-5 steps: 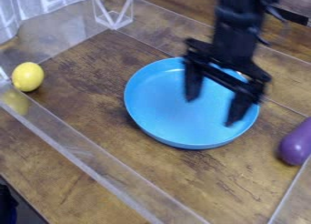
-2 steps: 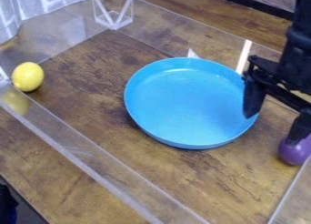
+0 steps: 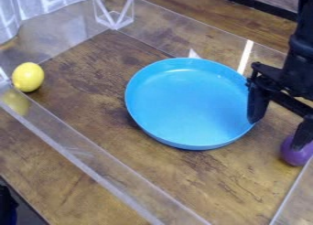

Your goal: Put the purple eggplant on the blue tray

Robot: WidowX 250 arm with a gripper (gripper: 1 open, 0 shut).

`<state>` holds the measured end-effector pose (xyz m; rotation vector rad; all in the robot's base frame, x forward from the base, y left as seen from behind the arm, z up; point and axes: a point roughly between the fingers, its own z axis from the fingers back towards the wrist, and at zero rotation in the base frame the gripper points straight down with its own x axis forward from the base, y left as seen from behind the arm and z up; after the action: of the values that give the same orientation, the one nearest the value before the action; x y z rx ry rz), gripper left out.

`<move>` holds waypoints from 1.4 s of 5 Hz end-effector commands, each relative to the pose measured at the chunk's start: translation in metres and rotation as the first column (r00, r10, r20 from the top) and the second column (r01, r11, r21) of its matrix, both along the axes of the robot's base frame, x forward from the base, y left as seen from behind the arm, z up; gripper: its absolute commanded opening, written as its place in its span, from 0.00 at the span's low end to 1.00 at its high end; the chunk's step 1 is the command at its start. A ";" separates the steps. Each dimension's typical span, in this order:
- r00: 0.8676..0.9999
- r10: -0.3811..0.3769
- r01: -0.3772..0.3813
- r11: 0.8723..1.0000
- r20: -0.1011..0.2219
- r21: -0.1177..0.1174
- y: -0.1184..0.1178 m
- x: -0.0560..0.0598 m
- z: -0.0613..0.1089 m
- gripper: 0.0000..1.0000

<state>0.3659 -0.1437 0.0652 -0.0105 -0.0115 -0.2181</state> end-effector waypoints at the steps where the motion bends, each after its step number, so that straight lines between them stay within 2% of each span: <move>1: 0.999 -0.011 0.012 1.000 0.054 -0.019 -0.009 0.007 0.014 1.00; 4: 0.999 0.001 0.000 1.000 0.053 -0.014 -0.009 0.015 0.006 1.00; 6: 0.999 0.003 -0.002 1.000 0.044 -0.016 -0.012 0.022 -0.006 1.00; 7: 0.999 0.001 0.000 1.000 0.041 -0.014 -0.013 0.024 -0.011 0.00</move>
<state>0.3826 -0.1501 0.0329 -0.0044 0.0108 -0.2087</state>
